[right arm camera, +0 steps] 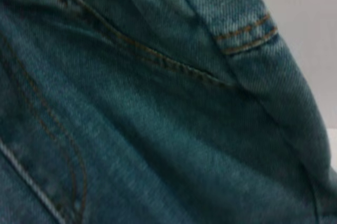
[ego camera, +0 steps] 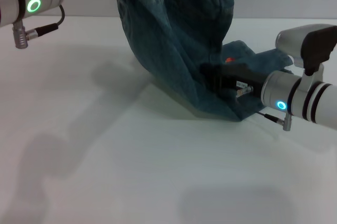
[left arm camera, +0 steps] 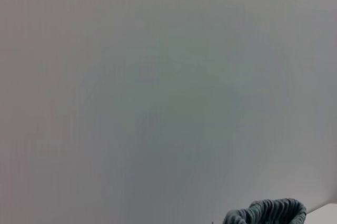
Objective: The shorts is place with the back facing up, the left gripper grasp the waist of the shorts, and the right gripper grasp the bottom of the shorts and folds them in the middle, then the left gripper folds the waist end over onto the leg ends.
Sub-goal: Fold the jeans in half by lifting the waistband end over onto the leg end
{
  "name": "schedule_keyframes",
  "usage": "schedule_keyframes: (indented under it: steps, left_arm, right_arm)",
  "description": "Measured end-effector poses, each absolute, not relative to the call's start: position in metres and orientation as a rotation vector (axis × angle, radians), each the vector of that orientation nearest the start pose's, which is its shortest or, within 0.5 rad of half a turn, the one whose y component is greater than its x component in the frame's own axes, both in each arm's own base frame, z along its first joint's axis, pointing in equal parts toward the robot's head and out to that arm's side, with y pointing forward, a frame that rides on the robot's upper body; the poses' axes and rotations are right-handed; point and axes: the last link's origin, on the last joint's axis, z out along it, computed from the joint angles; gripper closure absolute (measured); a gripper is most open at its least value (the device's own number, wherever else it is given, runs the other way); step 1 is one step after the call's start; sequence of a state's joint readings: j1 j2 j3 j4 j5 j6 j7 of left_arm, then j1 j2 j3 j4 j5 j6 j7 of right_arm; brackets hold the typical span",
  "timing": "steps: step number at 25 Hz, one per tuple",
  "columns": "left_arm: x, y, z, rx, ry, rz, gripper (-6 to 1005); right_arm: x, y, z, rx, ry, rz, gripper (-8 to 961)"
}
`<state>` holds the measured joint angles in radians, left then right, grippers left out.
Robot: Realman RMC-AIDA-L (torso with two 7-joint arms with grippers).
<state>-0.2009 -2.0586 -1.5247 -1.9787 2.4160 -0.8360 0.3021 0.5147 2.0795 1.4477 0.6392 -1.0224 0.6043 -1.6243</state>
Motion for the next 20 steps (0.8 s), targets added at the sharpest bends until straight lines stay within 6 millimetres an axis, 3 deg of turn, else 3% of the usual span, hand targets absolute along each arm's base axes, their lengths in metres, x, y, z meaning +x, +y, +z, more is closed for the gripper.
schedule_keyframes:
  steps: [11, 16, 20]
  left_arm:
    - [-0.076, 0.328, 0.071, -2.165, -0.617, -0.597, 894]
    - [-0.078, 0.33, 0.072, -2.158, -0.625, -0.595, 894]
    - [-0.078, 0.33, 0.073, -2.152, -0.622, -0.6, 893]
  right_arm:
    - [0.226, 0.42, -0.068, -2.189, 0.867, 0.47, 953]
    - [0.226, 0.407, -0.074, -2.203, 0.889, 0.511, 953]
    - [0.244, 0.392, -0.077, -2.18, 0.945, 0.498, 953]
